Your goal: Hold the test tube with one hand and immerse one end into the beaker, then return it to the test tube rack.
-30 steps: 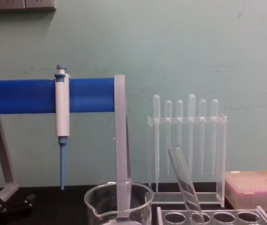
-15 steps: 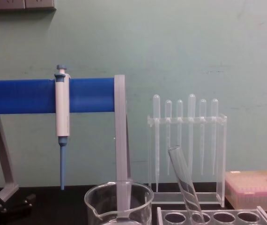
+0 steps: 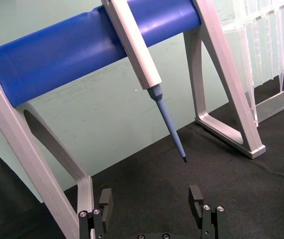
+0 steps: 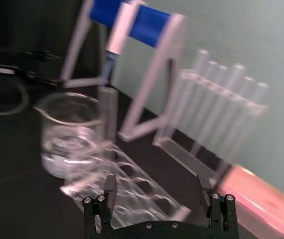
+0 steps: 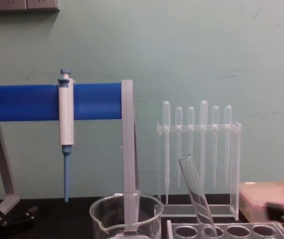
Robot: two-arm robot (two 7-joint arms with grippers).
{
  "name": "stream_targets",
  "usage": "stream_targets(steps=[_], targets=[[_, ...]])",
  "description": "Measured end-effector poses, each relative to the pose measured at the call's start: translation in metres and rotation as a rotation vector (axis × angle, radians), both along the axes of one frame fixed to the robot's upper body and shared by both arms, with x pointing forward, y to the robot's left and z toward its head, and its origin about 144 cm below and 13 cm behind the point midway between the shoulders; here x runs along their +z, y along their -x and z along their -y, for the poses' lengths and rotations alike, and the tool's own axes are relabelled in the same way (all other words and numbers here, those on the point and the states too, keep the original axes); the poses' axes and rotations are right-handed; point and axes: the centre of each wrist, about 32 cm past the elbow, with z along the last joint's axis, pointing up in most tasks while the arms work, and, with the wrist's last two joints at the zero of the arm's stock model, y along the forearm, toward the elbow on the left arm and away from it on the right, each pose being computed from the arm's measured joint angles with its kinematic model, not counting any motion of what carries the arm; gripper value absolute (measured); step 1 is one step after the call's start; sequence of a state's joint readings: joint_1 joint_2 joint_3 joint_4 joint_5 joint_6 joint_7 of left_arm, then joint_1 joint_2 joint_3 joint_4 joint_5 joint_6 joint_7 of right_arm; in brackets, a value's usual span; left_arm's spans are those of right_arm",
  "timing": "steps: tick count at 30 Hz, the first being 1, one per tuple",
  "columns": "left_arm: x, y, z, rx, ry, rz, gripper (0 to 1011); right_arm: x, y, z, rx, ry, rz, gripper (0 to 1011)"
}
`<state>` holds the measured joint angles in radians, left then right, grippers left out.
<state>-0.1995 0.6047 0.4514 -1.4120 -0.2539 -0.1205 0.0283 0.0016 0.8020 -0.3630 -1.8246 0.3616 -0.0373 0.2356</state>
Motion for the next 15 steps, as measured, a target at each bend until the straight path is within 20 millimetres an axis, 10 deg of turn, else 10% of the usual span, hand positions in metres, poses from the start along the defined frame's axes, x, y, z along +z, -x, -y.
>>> stream_targets(steps=[15], targets=[[0.000,0.000,0.000,0.000,0.000,0.000,1000,0.005,-0.038,-0.065,0.158,-0.004,-0.049,1002]])
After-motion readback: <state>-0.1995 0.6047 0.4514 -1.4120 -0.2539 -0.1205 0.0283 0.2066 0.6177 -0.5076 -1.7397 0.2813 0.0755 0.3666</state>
